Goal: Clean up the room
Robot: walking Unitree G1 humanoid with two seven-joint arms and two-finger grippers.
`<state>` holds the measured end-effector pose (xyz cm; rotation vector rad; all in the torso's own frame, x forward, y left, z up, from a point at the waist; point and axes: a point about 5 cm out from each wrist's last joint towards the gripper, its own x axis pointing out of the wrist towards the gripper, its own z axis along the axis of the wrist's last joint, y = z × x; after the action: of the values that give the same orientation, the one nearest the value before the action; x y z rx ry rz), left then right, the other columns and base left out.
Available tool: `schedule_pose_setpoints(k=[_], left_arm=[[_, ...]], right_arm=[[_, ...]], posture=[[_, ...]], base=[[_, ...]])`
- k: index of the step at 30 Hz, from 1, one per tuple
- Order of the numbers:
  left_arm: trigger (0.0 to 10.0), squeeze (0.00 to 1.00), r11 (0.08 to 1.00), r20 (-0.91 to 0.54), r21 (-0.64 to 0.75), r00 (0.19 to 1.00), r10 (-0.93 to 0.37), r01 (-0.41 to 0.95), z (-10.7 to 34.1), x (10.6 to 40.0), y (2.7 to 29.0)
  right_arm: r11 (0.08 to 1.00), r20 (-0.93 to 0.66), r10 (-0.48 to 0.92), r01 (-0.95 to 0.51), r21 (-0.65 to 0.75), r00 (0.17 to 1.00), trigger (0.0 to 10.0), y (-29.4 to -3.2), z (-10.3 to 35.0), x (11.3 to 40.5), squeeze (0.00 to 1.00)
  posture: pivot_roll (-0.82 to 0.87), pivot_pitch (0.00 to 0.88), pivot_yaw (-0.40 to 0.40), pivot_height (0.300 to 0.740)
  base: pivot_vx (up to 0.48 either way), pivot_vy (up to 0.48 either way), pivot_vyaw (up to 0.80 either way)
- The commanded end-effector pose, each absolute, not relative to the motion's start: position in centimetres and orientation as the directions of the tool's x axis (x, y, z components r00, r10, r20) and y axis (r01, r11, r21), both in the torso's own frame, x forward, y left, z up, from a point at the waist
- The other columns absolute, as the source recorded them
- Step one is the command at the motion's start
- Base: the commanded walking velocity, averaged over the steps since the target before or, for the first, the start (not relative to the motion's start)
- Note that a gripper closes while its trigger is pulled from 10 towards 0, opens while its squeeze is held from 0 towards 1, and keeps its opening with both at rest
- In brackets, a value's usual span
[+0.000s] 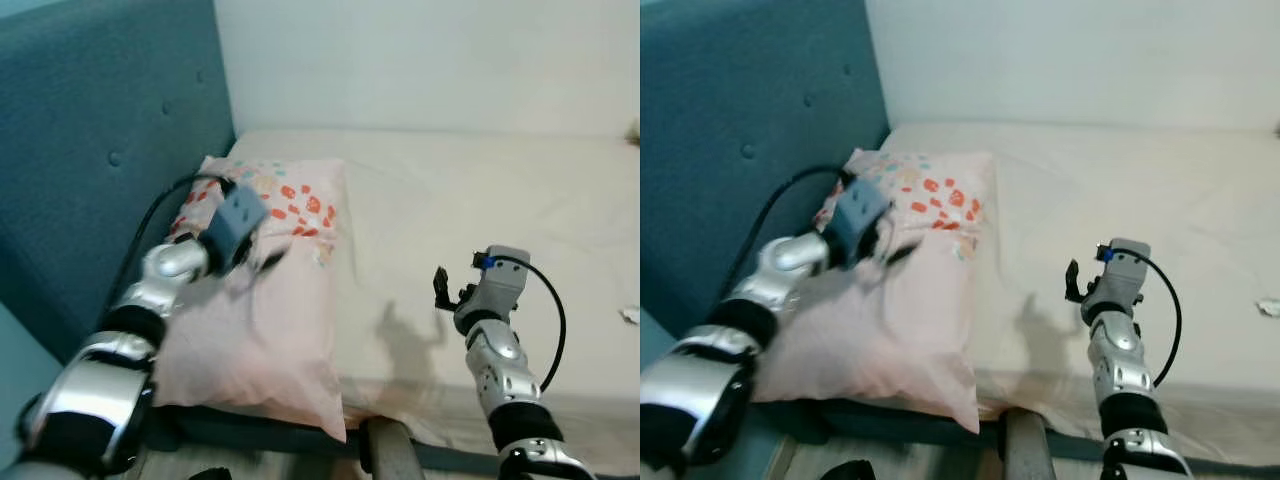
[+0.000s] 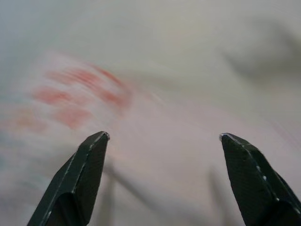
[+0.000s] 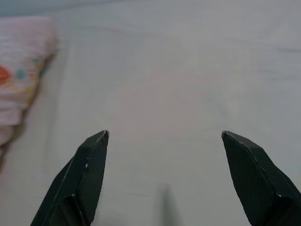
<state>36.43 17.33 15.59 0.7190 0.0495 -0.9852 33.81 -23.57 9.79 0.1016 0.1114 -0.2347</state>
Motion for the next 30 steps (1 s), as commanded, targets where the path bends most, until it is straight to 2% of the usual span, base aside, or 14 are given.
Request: schedule_pose_setpoints(k=[1,4,8,9,12,14,17,19,25,26,27,28,29,30], left_arm=[[10.0,0.0,0.158,-0.548,0.457,0.417,-0.726,0.876,14.1,34.9,19.1],[10.0,0.0,0.064,-0.655,0.362,0.303,-0.693,0.93,13.4,33.9,20.6],[10.0,0.0,0.028,-0.702,0.322,0.258,-0.664,0.946,12.9,33.4,21.1],[10.0,0.0,-0.023,-0.758,0.252,0.183,-0.626,0.968,12.1,32.7,21.6],[10.0,0.0,-0.055,-0.795,0.174,0.107,-0.597,0.983,11.3,31.9,22.0],[10.0,0.0,-0.11,-0.829,0.004,-0.058,-0.556,0.994,9.7,29.9,22.7],[10.0,0.0,-0.123,-0.833,-0.057,-0.115,-0.541,0.991,9.1,28.9,23.0],[10.0,0.0,-0.133,-0.836,-0.137,-0.187,-0.516,0.982,8.1,27.1,23.6],[10.0,0.0,-0.08,-0.839,-0.154,-0.174,-0.515,0.985,6.0,25.8,23.7],[10.0,0.0,-0.052,-0.839,-0.094,-0.107,-0.533,0.994,5.6,26.3,23.3],[10.0,0.0,-0.052,-0.839,-0.094,-0.107,-0.533,0.994,5.6,26.3,23.3],[10.0,0.0,-0.023,-0.831,-0.025,-0.033,-0.555,0.999,5.5,26.8,22.6],[10.0,0.0,-0.023,-0.831,-0.025,-0.033,-0.555,0.999,5.5,26.8,22.6],[10.0,0.0,-0.004,-0.821,0.03,0.023,-0.571,1.0,5.5,27.2,22.1]], right_arm=[[0.966,-0.141,-0.228,0.242,0.092,0.963,10.0,-23.7,9.4,33.6,0.0],[0.965,-0.141,-0.23,0.244,0.094,0.963,10.0,-23.7,9.3,33.5,0.0],[0.965,-0.14,-0.231,0.245,0.096,0.963,10.0,-23.6,9.3,33.5,0.0],[0.965,-0.139,-0.231,0.245,0.096,0.963,10.0,-23.5,9.3,33.5,0.0],[0.965,-0.139,-0.23,0.245,0.097,0.963,10.0,-23.5,9.3,33.5,0.0],[0.968,-0.142,-0.214,0.229,0.106,0.967,10.0,-23.1,9.3,33.5,0.0],[0.974,-0.149,-0.176,0.194,0.114,0.973,10.0,-22.7,9.2,33.6,0.0],[0.992,-0.188,-0.051,0.071,0.102,0.981,10.0,-21.5,8.7,33.7,0.0],[0.987,-0.27,0.153,-0.16,-0.005,0.951,10.0,-20.6,8.1,33.3,0.0],[0.983,-0.275,0.167,-0.181,-0.025,0.947,10.0,-21.0,8.3,33.3,0.0],[0.983,-0.275,0.167,-0.181,-0.025,0.947,10.0,-21.0,8.3,33.3,0.0],[0.979,-0.279,0.178,-0.198,-0.043,0.944,10.0,-21.3,8.5,33.2,0.0],[0.979,-0.279,0.178,-0.198,-0.043,0.944,10.0,-21.3,8.5,33.2,0.0],[0.976,-0.283,0.186,-0.21,-0.056,0.941,10.0,-21.6,8.6,33.1,0.0]], posture=[[-0.06,0.022,0.027,0.527],[-0.06,0.023,0.028,0.527],[-0.06,0.025,0.028,0.527],[-0.06,0.029,0.029,0.527],[-0.06,0.031,0.03,0.527],[-0.06,0.037,0.032,0.527],[-0.06,0.038,0.03,0.527],[-0.05,0.04,0.027,0.527],[-0.05,0.038,0.02,0.527],[-0.05,0.039,0.021,0.527],[-0.05,0.039,0.021,0.527],[-0.05,0.038,0.02,0.527],[-0.05,0.038,0.02,0.527],[-0.05,0.038,0.02,0.527]], base=[[0.0,0.0,0.0],[0.0,0.0,0.0],[0.0,0.0,0.0],[0.0,0.0,0.0],[0.0,0.0,0.0],[0.0,0.0,0.0],[0.0,0.0,0.0],[0.0,0.0,0.0],[0.0,0.0,0.0],[0.0,0.0,0.0],[0.0,0.0,0.0],[0.0,0.0,0.0],[0.0,0.0,0.0],[0.0,0.0,0.0]])
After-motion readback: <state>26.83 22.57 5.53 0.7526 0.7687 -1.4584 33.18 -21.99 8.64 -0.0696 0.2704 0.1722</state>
